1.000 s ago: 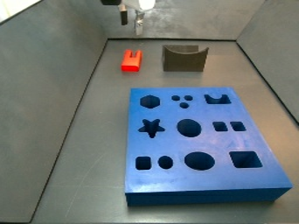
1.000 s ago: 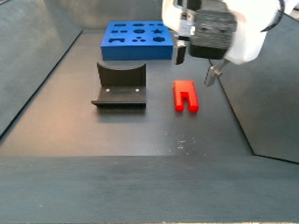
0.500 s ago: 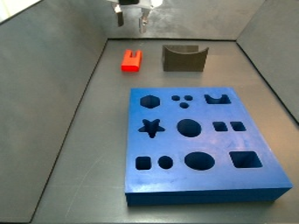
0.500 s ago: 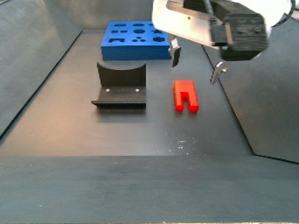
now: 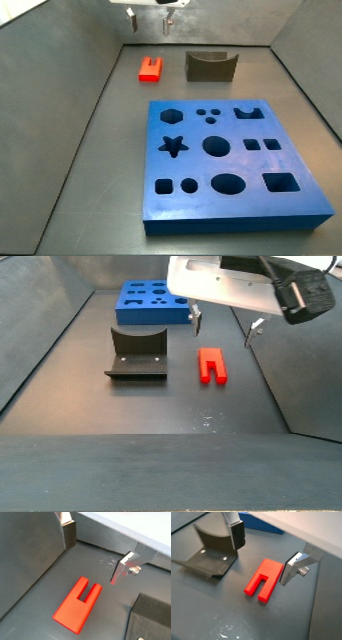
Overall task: Pick up the square-circle object. Move up. Rotate the square-circle object. Place the square-circle object on the fixture. Regrasp the square-circle object. Move to above the board. Insert the square-circle object.
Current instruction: Rotate the square-circle object.
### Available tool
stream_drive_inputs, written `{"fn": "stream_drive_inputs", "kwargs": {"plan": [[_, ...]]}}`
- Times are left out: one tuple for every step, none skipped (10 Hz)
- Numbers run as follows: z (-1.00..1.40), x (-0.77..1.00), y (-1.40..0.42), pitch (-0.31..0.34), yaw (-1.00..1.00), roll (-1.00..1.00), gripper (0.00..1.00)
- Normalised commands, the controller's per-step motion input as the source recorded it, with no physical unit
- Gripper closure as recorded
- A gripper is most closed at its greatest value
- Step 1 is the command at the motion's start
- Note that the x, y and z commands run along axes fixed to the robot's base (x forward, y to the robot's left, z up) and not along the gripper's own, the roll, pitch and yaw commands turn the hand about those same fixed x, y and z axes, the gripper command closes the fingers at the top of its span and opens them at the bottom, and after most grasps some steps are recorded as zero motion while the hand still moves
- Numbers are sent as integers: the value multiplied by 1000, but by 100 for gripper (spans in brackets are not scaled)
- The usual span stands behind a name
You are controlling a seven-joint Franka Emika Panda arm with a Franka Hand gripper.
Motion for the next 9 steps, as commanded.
{"fn": "stream_drive_inputs", "kwargs": {"plan": [[-41, 37, 5, -24, 1000, 7, 0], [-41, 37, 5, -32, 913, 9, 0], [-41, 36, 5, -32, 740, 9, 0], [-42, 35, 4, -31, 432, 9, 0], [-42, 35, 4, -31, 278, 9, 0], [-1000, 0, 0, 0, 0, 0, 0], [-1000, 2, 1, -3, -34, 1, 0], [-1000, 14, 4, -21, -38, 7, 0], [-1000, 19, 8, -23, -36, 11, 0]]}}
